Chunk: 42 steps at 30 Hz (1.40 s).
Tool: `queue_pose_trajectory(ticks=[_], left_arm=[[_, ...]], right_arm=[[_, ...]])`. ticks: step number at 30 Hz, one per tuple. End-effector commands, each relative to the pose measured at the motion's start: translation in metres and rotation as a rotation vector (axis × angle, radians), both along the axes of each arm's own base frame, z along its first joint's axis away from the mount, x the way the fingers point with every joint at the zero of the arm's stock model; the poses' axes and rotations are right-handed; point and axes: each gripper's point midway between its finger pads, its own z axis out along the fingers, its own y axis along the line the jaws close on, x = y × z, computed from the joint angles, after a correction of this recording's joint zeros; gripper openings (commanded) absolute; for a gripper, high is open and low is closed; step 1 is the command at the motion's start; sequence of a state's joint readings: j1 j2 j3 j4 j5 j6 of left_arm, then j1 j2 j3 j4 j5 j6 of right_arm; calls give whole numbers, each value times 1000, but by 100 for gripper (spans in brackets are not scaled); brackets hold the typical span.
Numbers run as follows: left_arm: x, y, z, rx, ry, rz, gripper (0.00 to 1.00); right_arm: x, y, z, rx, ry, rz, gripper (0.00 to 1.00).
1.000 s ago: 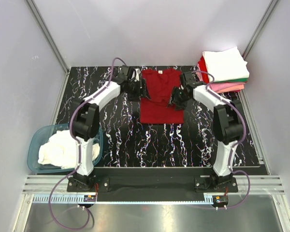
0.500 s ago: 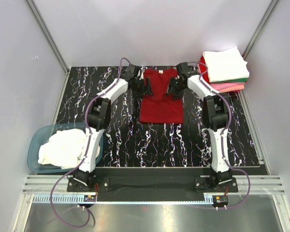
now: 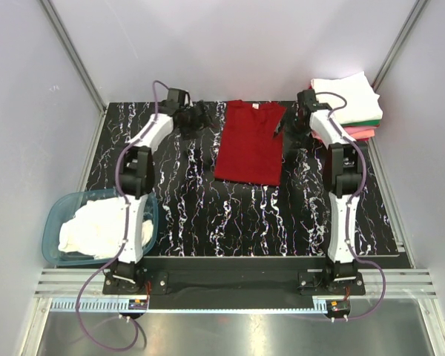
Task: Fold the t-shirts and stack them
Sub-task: Fold the tshirt
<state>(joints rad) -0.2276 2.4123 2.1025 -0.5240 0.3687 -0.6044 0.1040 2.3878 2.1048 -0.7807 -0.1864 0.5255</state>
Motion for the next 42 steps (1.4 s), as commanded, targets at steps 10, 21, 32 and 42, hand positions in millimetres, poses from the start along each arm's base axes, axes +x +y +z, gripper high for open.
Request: queue_pose_trajectory(ticks=[10,21,32,42], left_arm=[[-128,-9,32,-84,-29,-60,95],[-170,-38,-36,-101,89,-97,89],[-174,-49,-55,-91,108,-89,67],[-174,-64,-63,-87,111,-111,11]], right_arm=[[-126,20,42,138,-41,11,87],[-168,35,-26,201,101,44,84],[-160,34,-37,186,100,35,56],[-158,33,-38,179,111,34,0]])
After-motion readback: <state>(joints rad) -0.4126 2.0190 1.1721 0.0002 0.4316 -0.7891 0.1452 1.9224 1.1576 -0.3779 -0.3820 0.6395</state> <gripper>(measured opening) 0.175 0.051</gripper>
